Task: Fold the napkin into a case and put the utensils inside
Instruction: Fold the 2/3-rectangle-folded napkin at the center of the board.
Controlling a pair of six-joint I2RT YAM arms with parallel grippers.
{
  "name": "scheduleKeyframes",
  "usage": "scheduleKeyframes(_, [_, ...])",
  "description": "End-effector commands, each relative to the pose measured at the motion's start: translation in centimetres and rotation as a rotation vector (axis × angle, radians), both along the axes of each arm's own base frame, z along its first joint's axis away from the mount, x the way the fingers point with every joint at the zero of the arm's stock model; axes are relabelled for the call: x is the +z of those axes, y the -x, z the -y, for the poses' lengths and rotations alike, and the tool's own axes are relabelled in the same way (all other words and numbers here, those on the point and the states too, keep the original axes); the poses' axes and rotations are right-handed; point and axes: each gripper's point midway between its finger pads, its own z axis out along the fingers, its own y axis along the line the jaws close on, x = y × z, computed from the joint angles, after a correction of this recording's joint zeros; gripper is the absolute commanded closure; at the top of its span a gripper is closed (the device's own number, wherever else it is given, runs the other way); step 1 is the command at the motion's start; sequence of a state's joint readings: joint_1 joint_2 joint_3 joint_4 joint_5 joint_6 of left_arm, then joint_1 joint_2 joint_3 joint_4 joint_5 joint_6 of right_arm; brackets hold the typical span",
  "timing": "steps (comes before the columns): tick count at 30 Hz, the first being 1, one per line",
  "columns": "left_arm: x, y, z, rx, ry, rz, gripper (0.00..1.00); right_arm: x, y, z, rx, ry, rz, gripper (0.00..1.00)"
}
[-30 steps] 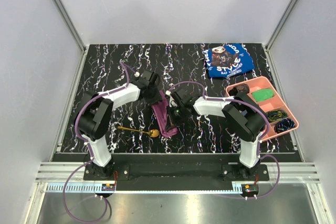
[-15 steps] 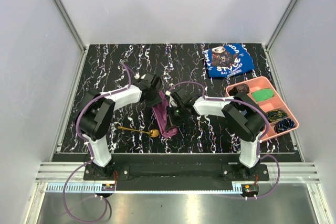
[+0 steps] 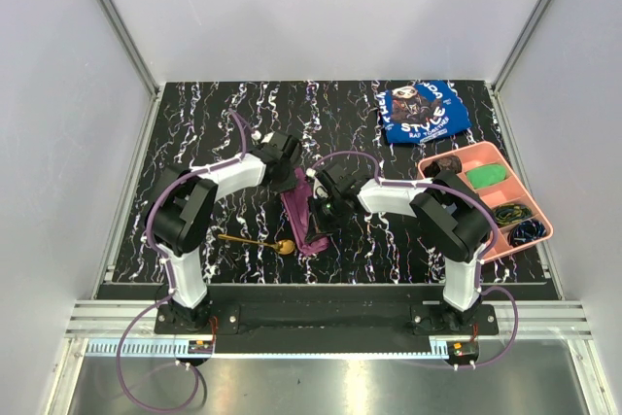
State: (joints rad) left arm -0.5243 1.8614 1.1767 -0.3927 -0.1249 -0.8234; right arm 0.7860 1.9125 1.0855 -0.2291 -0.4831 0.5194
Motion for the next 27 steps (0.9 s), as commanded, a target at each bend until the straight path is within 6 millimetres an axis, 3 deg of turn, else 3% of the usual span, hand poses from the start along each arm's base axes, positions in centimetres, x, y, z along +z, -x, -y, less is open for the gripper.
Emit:
scheduleKeyframes(1, [0.6,-2.4,-0.3,-0.008,-0.045,0.078,0.99,-3.4,1.7,2.6,0.004,0.15,-0.054,1.0])
scheduleKeyframes(4, [1.2,-2.3,-0.7,-0.017,-0.059,0.099,1.0,-3.2,1.7,2.5,0.008,0.148,-0.054,1.0])
scheduleKeyframes(10, [5.3,-2.6,-2.9,-0.029,-0.136,0.199,1.0,-2.6,2.1,2.2,0.023,0.133,-0.052,1.0])
scheduleKeyframes(14, [3.6,-2.2,-4.1,-0.021,-0.138,0.144,1.0,-2.9,2.8,2.1,0.038,0.134,-0.067,1.0])
scheduleKeyframes(18, [2.5,-1.6,-3.5,-0.035,-0.104,0.115,1.0,-3.1,2.9,2.2,0.043,0.14,-0.071,0.99])
scheduleKeyframes(21, [4.3,-1.4,-2.4,-0.079,-0.035,0.147,1.0,-2.4,2.8,2.3,0.045,0.143,-0.057,0.86])
scheduleKeyframes(24, [7.6,-1.6,-1.9,-0.097,0.023,0.199,0.99,-0.4,2.2,1.9,0.049,0.122,-0.024,0.74])
scheduleKeyframes(27, [9.6,-1.8,-2.1,-0.098,0.067,0.221,0.91,1.7,1.5,1.3,0.053,0.102,0.006,0.64])
